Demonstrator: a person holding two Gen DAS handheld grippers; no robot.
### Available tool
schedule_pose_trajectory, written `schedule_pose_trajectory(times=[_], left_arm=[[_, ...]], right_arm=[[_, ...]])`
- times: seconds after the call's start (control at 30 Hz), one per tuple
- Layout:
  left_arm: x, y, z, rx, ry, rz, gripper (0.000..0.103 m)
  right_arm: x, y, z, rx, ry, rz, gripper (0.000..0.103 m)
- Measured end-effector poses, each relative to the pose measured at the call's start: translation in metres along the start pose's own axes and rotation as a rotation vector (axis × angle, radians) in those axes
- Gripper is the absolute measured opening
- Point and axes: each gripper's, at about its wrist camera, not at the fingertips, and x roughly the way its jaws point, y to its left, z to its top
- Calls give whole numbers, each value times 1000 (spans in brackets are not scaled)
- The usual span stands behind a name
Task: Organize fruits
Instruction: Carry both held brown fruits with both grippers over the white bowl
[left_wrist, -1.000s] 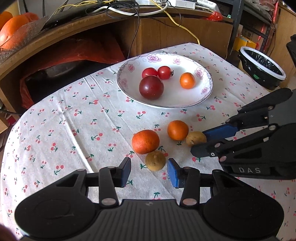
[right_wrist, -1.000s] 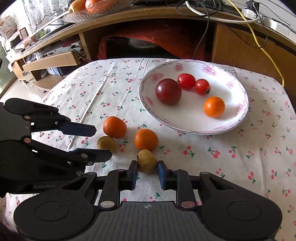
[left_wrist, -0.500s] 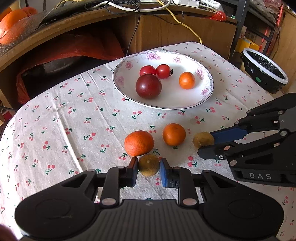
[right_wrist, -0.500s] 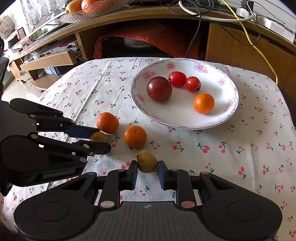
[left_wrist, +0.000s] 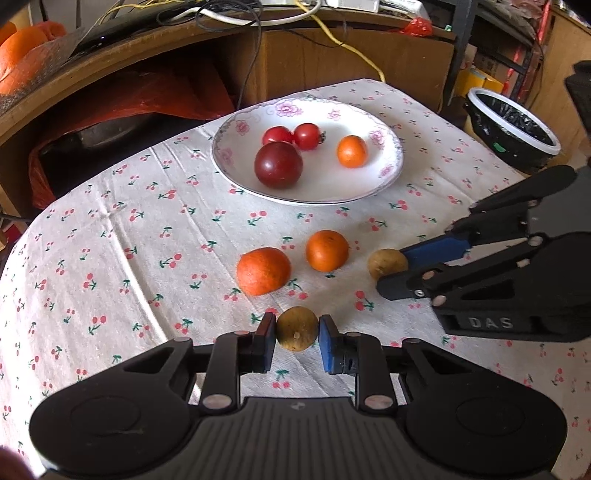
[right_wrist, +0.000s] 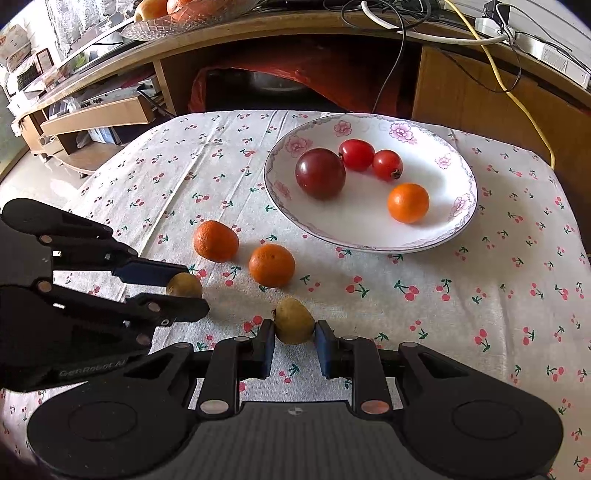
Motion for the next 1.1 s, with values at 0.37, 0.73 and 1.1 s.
schedule_pose_trajectory(times=[0.37,0.73,1.1], left_arm=[[6,-6,-1,43,8,13,34],[3,-6,-3,39,8,16,34],[-3,-5,-2,34,-2,26,33]], right_arm=[[4,2,1,-16,7,-6,20],[3,2,2,-16,9,-10,20],[-1,8,2,-34,4,-25,20]])
